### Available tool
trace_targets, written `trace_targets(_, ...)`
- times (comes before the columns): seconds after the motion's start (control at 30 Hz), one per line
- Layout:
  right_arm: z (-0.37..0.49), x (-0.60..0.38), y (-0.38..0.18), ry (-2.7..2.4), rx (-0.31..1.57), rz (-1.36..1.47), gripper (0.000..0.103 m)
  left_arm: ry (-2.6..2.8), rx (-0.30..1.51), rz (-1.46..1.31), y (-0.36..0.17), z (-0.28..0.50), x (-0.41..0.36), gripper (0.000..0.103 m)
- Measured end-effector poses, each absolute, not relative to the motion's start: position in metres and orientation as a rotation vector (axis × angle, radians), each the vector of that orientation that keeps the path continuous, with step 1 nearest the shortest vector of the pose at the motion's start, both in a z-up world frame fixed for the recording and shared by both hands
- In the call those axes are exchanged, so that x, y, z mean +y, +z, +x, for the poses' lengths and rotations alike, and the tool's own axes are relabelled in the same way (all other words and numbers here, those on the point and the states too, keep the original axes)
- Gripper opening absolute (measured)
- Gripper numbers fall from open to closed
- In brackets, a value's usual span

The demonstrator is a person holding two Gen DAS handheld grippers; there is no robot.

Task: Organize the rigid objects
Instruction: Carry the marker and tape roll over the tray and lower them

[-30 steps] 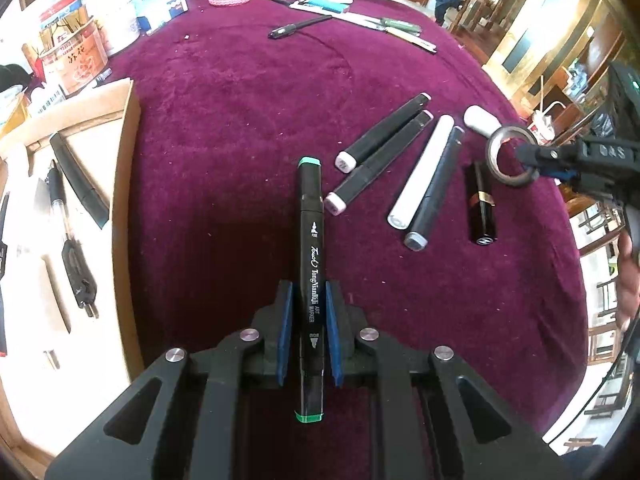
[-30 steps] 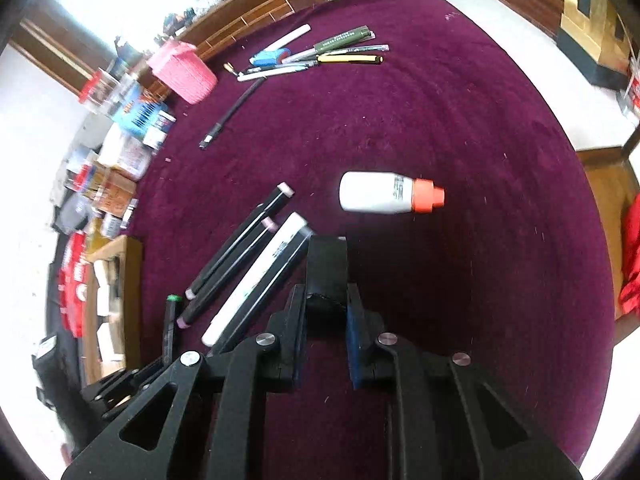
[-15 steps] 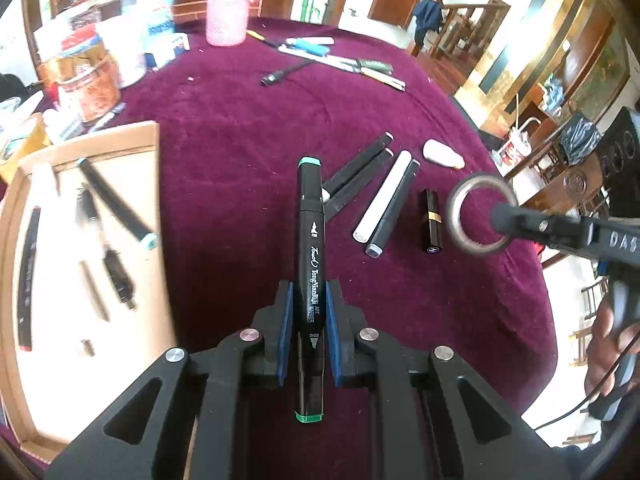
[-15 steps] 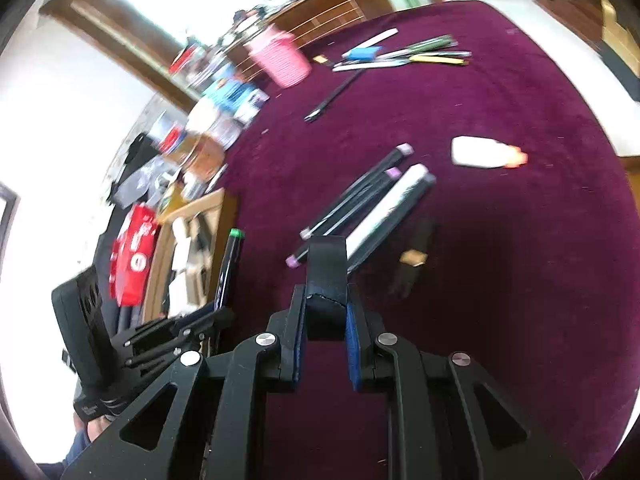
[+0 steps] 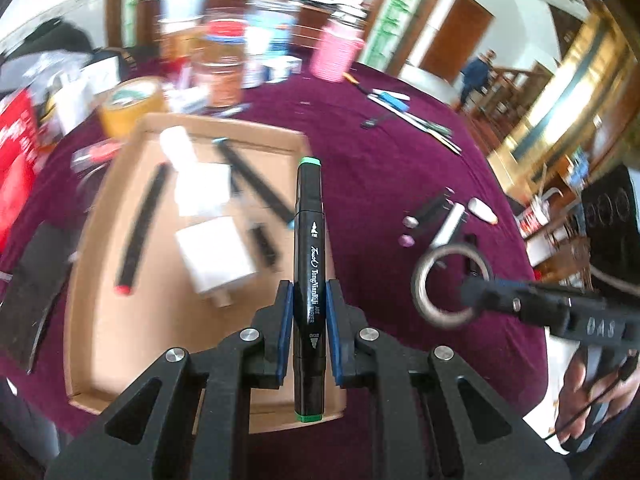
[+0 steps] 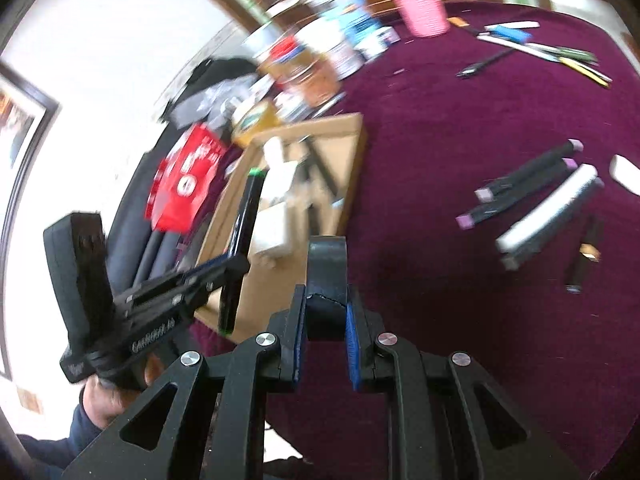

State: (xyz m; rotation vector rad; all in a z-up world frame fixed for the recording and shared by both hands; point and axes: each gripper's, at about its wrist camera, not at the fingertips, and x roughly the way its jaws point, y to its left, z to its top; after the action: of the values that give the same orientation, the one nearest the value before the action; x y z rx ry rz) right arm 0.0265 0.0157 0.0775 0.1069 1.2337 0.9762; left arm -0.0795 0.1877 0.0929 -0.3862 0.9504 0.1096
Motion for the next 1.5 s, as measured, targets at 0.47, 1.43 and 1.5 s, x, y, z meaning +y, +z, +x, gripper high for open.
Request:
trace_targets(0.47, -0.005, 0.102, 0.038, 1.074, 1.355, 0.028, 0.016, 0.190, 1.024, -0.456, 0.055, -0.108, 0.256, 0.014)
trace_targets(1.43, 0.003, 0.116, 0.004, 0.905, 1.502, 0.090, 0.017, 0.123, 1.121, -0.423, 0.030, -0.093, 0.292, 0.014)
trace_targets(1.5, 0.003, 0.117, 0.003, 0.893, 1.508, 0.091, 0.018, 0.119, 1.128, -0.425, 0.029, -0.094, 0.293, 0.014)
